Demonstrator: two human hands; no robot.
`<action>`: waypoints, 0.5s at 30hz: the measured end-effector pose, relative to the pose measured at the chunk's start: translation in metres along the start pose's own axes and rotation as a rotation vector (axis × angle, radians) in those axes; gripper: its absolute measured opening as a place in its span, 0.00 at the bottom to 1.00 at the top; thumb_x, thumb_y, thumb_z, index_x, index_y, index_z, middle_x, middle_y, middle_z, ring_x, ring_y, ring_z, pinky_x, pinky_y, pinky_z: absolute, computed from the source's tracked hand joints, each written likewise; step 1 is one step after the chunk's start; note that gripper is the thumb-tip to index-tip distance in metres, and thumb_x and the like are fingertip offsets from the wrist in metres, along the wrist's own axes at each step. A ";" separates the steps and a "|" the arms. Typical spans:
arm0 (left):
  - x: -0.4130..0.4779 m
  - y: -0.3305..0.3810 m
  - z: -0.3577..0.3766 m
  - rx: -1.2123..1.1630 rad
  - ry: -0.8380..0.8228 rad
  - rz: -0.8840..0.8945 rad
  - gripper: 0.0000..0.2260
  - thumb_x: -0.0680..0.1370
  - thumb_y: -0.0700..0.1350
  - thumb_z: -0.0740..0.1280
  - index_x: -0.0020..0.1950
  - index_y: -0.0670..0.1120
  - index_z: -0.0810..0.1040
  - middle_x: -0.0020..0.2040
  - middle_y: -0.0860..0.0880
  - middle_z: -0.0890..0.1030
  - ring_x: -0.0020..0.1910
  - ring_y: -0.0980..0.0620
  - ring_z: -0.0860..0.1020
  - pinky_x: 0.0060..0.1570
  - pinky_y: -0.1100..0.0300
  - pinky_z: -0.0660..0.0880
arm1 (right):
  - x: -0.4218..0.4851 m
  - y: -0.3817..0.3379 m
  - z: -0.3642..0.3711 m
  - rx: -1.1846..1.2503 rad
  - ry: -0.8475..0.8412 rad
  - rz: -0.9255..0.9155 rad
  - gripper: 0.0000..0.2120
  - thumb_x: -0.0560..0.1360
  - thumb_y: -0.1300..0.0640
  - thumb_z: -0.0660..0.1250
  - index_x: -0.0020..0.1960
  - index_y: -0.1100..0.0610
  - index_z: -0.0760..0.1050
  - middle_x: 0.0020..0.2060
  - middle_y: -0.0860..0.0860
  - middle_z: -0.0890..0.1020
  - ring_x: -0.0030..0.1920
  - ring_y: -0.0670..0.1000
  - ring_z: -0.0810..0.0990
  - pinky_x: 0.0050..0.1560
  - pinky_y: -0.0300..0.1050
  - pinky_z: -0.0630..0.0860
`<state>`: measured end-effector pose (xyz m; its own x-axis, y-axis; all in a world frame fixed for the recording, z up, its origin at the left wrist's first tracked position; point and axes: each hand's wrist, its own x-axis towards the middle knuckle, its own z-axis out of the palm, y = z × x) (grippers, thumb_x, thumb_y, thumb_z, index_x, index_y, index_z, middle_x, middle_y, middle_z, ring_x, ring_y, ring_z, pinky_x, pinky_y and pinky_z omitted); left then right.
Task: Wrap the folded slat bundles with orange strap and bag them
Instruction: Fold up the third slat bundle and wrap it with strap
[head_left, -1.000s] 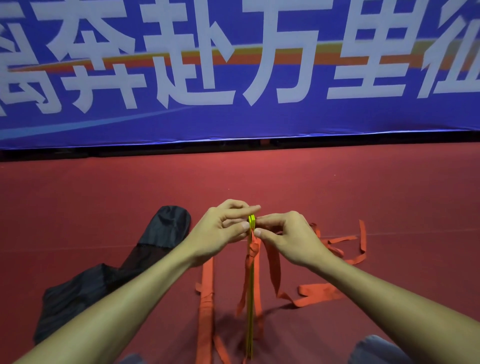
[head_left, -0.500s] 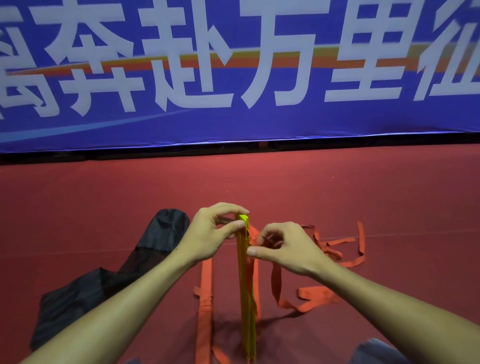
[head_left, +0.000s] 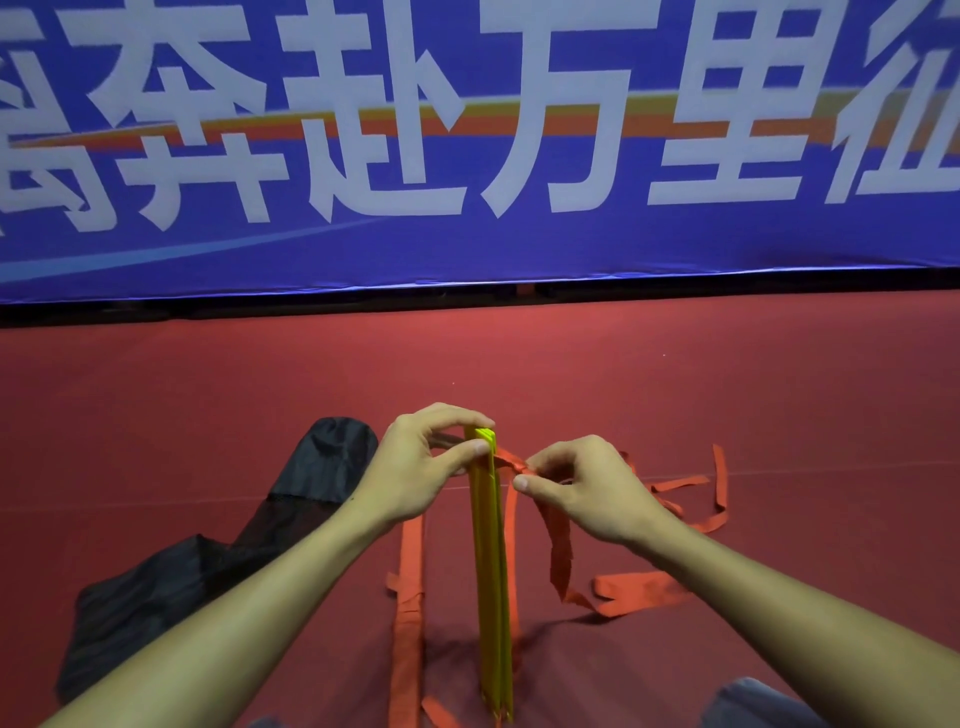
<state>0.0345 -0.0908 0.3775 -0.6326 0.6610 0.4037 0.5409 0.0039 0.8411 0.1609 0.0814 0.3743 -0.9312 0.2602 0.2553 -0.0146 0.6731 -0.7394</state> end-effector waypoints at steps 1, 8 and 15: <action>0.000 0.000 0.000 0.002 0.002 -0.001 0.12 0.76 0.40 0.73 0.50 0.58 0.84 0.52 0.57 0.83 0.49 0.51 0.84 0.45 0.50 0.84 | -0.001 0.000 -0.001 0.000 -0.006 0.005 0.11 0.73 0.51 0.74 0.39 0.58 0.83 0.29 0.48 0.81 0.29 0.39 0.73 0.35 0.41 0.72; 0.000 0.000 0.000 -0.006 0.005 -0.007 0.11 0.76 0.40 0.73 0.51 0.57 0.84 0.52 0.54 0.83 0.49 0.50 0.85 0.45 0.51 0.84 | -0.001 0.005 -0.009 0.121 -0.046 0.041 0.13 0.72 0.53 0.75 0.36 0.62 0.79 0.28 0.49 0.77 0.29 0.44 0.70 0.33 0.40 0.67; 0.001 0.001 0.000 -0.002 0.014 -0.020 0.12 0.76 0.38 0.73 0.51 0.56 0.83 0.53 0.51 0.83 0.48 0.51 0.85 0.46 0.53 0.84 | 0.000 0.009 -0.014 0.135 -0.046 0.039 0.04 0.72 0.61 0.75 0.40 0.58 0.80 0.32 0.50 0.83 0.32 0.43 0.77 0.37 0.41 0.74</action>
<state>0.0345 -0.0905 0.3784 -0.6514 0.6498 0.3916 0.5269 0.0160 0.8498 0.1661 0.0966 0.3762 -0.9478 0.2498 0.1980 -0.0243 0.5629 -0.8262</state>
